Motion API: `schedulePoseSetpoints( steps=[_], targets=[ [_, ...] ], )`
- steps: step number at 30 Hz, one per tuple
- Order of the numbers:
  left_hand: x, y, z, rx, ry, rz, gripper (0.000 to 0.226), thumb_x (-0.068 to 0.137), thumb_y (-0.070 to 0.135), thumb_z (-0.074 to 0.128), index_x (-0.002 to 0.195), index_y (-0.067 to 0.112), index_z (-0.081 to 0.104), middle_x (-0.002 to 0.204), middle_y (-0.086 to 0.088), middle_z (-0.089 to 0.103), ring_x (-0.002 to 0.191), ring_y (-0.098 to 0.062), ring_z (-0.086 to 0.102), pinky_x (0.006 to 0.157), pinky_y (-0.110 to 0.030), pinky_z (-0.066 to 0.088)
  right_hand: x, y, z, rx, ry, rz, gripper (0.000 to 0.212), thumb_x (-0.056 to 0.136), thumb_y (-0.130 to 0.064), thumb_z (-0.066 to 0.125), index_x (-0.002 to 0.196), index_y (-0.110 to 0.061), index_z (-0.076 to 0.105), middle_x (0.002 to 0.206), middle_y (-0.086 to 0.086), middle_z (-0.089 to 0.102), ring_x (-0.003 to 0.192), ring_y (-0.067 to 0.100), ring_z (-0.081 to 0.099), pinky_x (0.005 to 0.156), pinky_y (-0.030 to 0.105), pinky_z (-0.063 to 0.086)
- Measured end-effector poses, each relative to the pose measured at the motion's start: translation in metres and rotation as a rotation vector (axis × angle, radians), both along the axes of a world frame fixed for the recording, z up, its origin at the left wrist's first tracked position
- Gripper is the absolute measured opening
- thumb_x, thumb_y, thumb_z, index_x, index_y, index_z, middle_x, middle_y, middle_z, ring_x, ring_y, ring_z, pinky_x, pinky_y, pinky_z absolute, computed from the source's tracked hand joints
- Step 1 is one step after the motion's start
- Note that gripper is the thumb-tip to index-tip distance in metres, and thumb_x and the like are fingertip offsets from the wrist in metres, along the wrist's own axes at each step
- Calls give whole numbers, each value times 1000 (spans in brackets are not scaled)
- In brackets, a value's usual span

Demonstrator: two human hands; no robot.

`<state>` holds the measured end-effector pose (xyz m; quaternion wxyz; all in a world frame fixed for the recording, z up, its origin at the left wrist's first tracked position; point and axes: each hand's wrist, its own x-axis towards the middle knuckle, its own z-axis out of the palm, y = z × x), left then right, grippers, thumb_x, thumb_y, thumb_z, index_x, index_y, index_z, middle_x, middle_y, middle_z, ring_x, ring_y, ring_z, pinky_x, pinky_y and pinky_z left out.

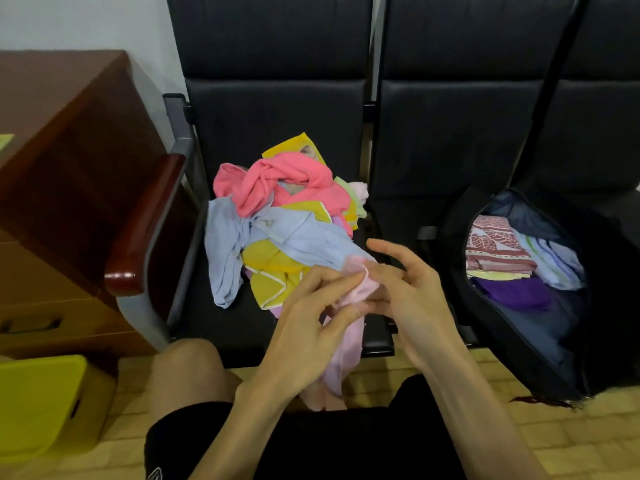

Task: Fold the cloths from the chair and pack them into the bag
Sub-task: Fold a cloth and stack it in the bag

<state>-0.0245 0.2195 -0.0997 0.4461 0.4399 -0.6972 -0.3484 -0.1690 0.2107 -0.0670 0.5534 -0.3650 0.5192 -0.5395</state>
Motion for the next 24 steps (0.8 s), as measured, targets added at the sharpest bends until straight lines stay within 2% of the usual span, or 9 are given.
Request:
schedulePoseSetpoints(
  steps=[3, 5, 8, 10, 12, 16, 19, 21, 24],
  targets=[
    [2, -2, -5, -82, -94, -32, 36, 99, 14, 57, 132, 27, 60, 110, 16, 54, 105, -5, 56, 84, -10, 42, -3, 2, -2, 9, 46, 17, 17, 96, -5, 58, 108, -12, 70, 83, 12, 75, 73, 22, 74, 58, 24, 57],
    [2, -6, -4, -57, -37, 2, 27, 100, 15, 52, 120, 29, 64, 107, 13, 58, 103, -8, 58, 85, -13, 43, -2, 3, -4, 8, 89, 47, 17, 98, -10, 58, 106, -9, 72, 86, 14, 76, 75, 25, 74, 60, 24, 57],
    [7, -19, 2, 88, 124, 27, 18, 99, 25, 47, 99, 21, 65, 92, 10, 65, 88, -5, 60, 76, -18, 45, -2, 5, -7, -10, 123, 136, 19, 97, -22, 60, 107, -11, 71, 85, 11, 76, 79, 26, 75, 60, 25, 57],
    [12, -29, 7, 117, 180, 10, 21, 99, 27, 46, 93, 17, 63, 83, 12, 64, 78, -2, 58, 70, -16, 45, -4, 3, -16, -16, 278, 211, 19, 93, -26, 65, 107, -14, 68, 82, 7, 75, 76, 22, 74, 58, 26, 54],
    [17, -37, 14, 109, 182, -13, 25, 98, 28, 45, 89, 14, 63, 79, 11, 62, 75, -2, 56, 67, -16, 45, -10, -1, -30, -1, 537, 290, 20, 91, -28, 69, 100, -10, 68, 79, 4, 73, 71, 18, 71, 57, 24, 50],
    [27, -45, 26, 84, 141, -90, 23, 98, 28, 45, 91, 20, 66, 86, 8, 67, 85, -4, 59, 77, -23, 48, -20, -5, -47, 138, 809, 499, 15, 97, -31, 60, 97, -19, 67, 85, -5, 70, 69, 14, 69, 60, 23, 47],
    [38, -44, 26, 83, 69, -132, 21, 98, 23, 46, 94, 21, 67, 90, 13, 69, 87, -2, 61, 77, -20, 48, -29, -9, -39, 120, 968, 547, 16, 97, -35, 59, 91, -25, 69, 79, -9, 69, 68, 13, 66, 66, 36, 53],
    [49, -44, 24, 67, 51, -75, 20, 100, 19, 49, 93, 25, 66, 89, 22, 69, 84, 3, 61, 75, -14, 46, -43, -12, -19, -26, 938, 401, 16, 94, -31, 65, 80, -30, 71, 72, -10, 71, 65, 16, 65, 67, 38, 55],
    [66, -45, 21, 22, 42, 74, 26, 101, 10, 51, 93, 30, 65, 89, 31, 67, 85, 12, 59, 78, -7, 43, -58, -10, 24, -271, 670, 165, 10, 87, -14, 73, 84, -24, 73, 83, -6, 76, 78, 11, 72, 72, 24, 59]
  ],
)
